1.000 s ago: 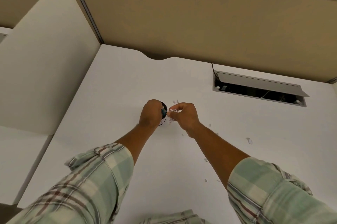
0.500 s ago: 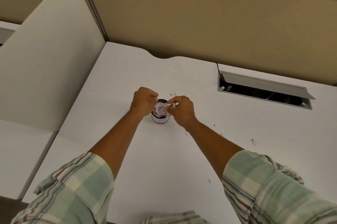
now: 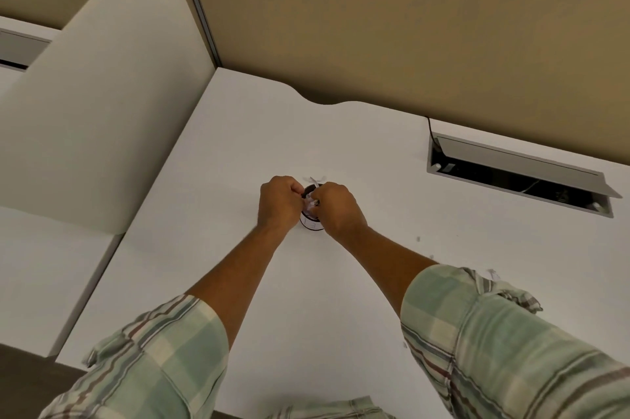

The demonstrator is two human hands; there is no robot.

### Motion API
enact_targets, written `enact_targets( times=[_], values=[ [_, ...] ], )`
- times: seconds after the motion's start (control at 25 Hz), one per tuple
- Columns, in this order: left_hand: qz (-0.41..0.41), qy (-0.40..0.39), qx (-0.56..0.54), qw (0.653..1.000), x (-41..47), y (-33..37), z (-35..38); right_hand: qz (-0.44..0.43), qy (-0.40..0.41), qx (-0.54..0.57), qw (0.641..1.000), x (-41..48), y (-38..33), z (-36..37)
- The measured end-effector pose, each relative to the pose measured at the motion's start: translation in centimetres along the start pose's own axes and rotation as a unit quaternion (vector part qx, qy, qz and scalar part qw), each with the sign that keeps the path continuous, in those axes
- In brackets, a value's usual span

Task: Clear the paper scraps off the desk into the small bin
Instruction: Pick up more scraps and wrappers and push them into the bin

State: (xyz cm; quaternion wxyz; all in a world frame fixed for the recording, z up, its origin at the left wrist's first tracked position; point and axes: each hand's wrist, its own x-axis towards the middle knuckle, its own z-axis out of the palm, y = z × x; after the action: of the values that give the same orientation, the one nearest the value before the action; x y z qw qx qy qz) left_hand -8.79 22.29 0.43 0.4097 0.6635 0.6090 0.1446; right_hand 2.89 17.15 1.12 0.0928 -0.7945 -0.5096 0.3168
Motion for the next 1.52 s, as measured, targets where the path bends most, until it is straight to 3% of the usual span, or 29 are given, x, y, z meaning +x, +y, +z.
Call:
enact_targets(
  times=[0.12,0.4,0.68,0.88,1.0,1.04,1.16,1.28,1.52],
  values=[
    [-0.017,-0.002,-0.005,1.0,0.3,-0.6,0.6,0.024,-0.066,-0.061,0.996,0.7,-1.2,0.0],
    [-0.034,-0.018,-0.022,0.999,1.0,-1.3,0.7,-0.014,-0.062,-0.127,0.99,1.4,-1.7,0.9],
    [-0.065,-0.016,-0.077,0.995,1.2,-1.5,1.0,-0.01,-0.087,-0.075,0.993,0.2,-1.0,-1.4],
    [-0.062,-0.007,-0.076,0.995,1.1,-1.5,1.0,-0.082,0.011,-0.092,0.992,-1.3,1.1,-2.6],
    [-0.068,-0.004,-0.055,0.996,1.2,-1.6,1.0,-0.04,-0.062,-0.117,0.99,-0.7,-0.1,-2.8],
    [-0.071,-0.002,-0.048,0.996,1.3,-1.6,1.0,-0.043,-0.083,-0.14,0.986,-0.7,-0.4,-2.7],
    [-0.074,0.005,-0.043,0.996,1.3,-1.6,1.1,-0.176,-0.046,-0.292,0.939,-1.9,0.8,-0.5],
    [-0.09,-0.005,-0.056,0.994,1.1,-1.2,1.1,-0.157,-0.118,-0.361,0.911,-2.0,1.6,0.4],
    [-0.108,-0.01,-0.069,0.992,1.0,-1.0,1.1,-0.114,-0.195,-0.377,0.898,-0.1,0.7,0.7]
  ],
)
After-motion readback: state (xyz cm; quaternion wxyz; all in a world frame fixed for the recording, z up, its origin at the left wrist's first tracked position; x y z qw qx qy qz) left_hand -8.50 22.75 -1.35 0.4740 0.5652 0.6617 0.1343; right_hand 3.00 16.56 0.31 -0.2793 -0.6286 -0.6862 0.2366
